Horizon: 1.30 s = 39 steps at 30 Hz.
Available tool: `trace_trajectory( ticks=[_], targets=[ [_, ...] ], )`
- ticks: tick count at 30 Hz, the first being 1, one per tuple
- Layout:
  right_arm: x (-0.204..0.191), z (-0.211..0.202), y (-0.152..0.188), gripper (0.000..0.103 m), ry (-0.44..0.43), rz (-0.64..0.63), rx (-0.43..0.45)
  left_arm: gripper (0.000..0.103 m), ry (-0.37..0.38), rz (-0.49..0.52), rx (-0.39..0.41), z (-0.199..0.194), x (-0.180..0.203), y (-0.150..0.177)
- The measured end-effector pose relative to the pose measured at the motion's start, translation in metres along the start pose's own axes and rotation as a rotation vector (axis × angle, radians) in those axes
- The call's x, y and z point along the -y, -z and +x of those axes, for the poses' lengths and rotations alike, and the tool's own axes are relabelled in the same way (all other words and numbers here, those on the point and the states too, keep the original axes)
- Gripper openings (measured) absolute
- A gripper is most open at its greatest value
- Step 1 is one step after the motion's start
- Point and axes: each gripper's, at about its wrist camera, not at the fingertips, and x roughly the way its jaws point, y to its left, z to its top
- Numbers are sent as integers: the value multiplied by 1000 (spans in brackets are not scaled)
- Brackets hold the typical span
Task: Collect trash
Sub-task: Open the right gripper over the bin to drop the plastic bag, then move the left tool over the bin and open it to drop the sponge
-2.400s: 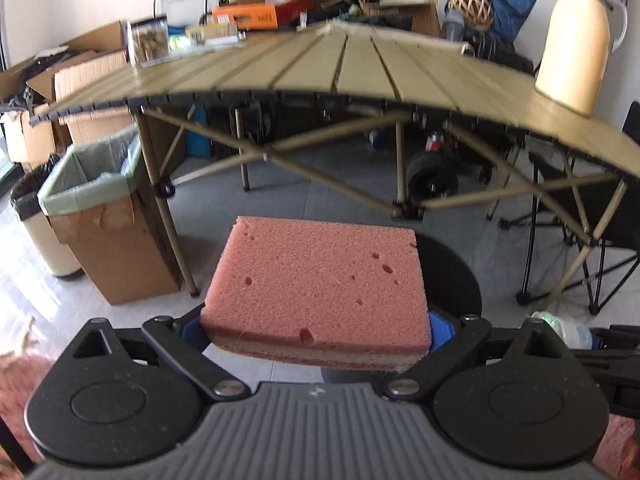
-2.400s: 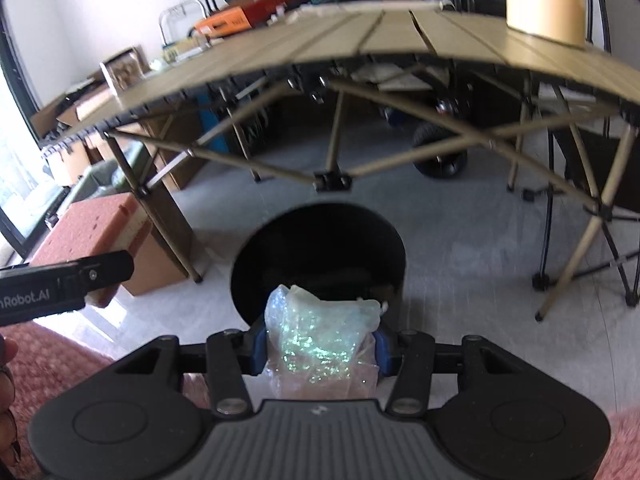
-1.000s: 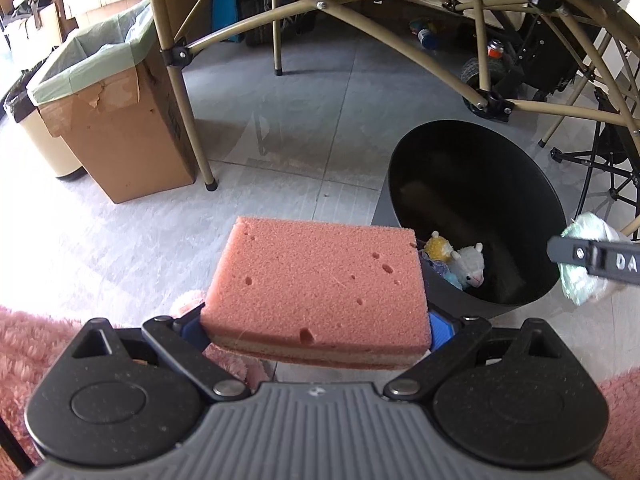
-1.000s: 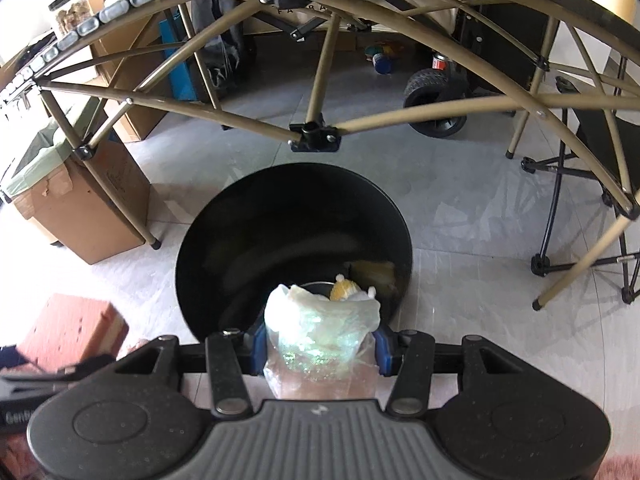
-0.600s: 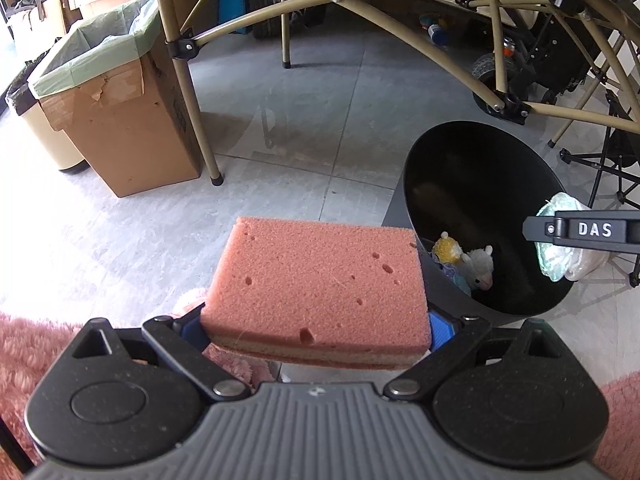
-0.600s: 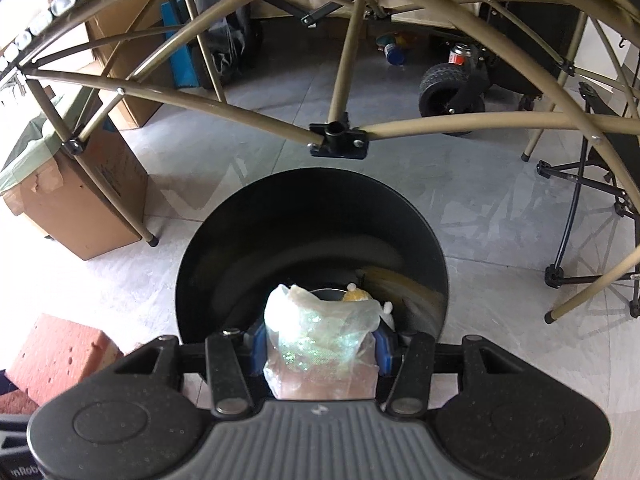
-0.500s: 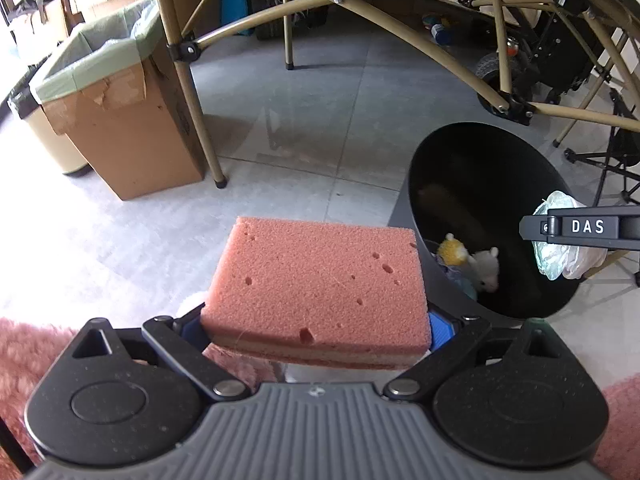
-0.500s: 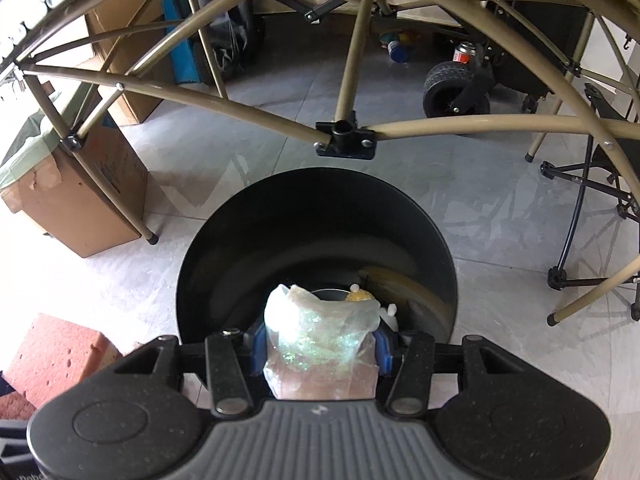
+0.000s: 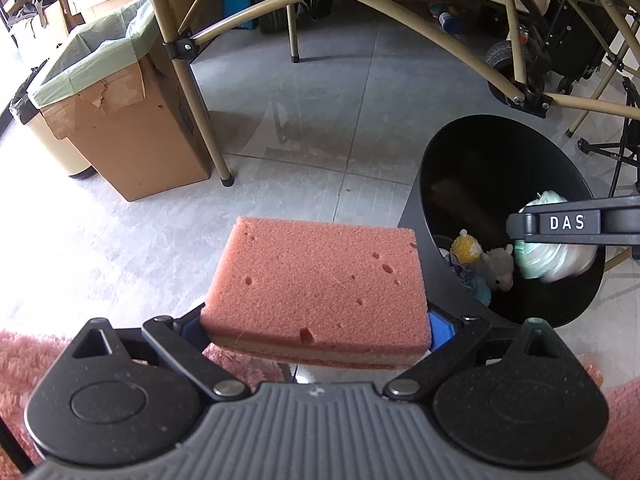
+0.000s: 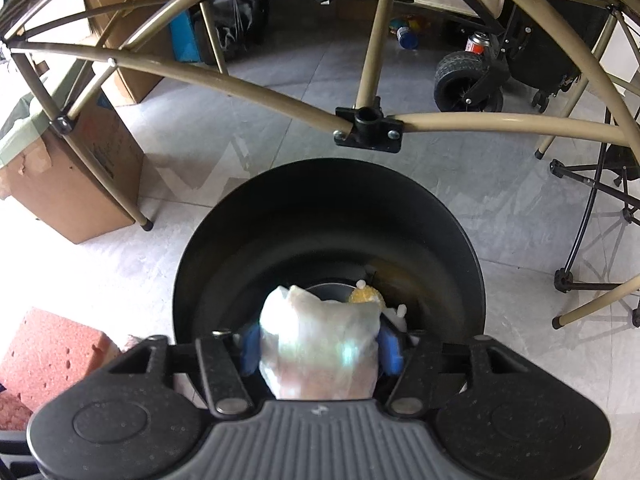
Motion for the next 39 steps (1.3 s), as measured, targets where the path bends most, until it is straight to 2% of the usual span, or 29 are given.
trace_trajectory(
  ticks=[2,6,27,39],
  targets=[
    [-1,2,-1,91,8,-1,-3,99,-1,0,-3,1,0,0],
    [0,4,-3,103,14,14,-13,99,-5,-2,-8,3,-1,0],
    [1,-1,-1,103,9,5,-13,99,-12,4,3,0,1,1],
    [23,-22,2,103,4,52,35,99,-11,49,58,-10,18,-1]
  ],
)
